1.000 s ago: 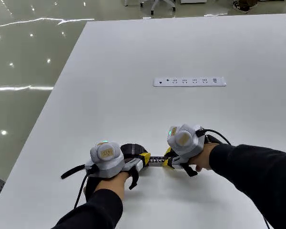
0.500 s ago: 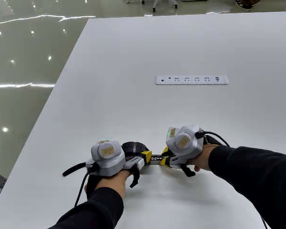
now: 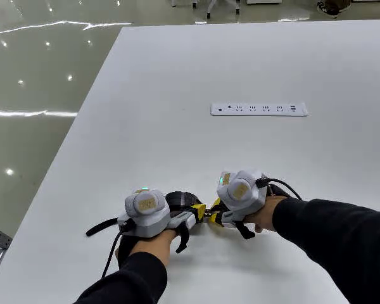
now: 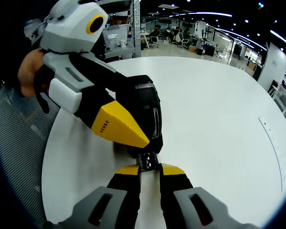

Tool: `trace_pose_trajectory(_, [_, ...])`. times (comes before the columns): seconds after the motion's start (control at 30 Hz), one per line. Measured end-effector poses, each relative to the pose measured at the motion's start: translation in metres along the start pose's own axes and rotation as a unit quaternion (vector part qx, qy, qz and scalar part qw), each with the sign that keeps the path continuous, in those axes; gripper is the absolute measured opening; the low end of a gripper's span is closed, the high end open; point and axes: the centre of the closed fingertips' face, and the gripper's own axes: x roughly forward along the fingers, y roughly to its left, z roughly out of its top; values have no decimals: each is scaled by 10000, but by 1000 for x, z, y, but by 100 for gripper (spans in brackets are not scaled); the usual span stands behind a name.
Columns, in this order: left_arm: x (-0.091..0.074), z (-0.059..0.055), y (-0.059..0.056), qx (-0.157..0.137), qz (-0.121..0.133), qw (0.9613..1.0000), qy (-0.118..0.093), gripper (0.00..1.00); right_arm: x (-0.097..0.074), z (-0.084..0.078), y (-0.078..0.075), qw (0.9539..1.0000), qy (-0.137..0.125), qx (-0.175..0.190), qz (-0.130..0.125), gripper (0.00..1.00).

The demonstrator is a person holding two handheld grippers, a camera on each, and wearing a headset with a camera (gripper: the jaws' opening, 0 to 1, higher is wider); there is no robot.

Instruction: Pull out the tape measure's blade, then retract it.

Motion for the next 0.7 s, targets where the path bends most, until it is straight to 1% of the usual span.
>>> trace_pose_trajectory(0.17, [0,0,0,1,-14,10000,13,57,3,3,0,10000,-34,-30,7,10])
trace_pose_trajectory(0.53, [-1,0,-1,-11,-35,10000,32,57,3,5,2,10000,-34,25,23,10])
trace_pose_trajectory(0.7, [0,0,-1,-9,-30,10000,10,57,2,5,2,10000,-61,46,16,10])
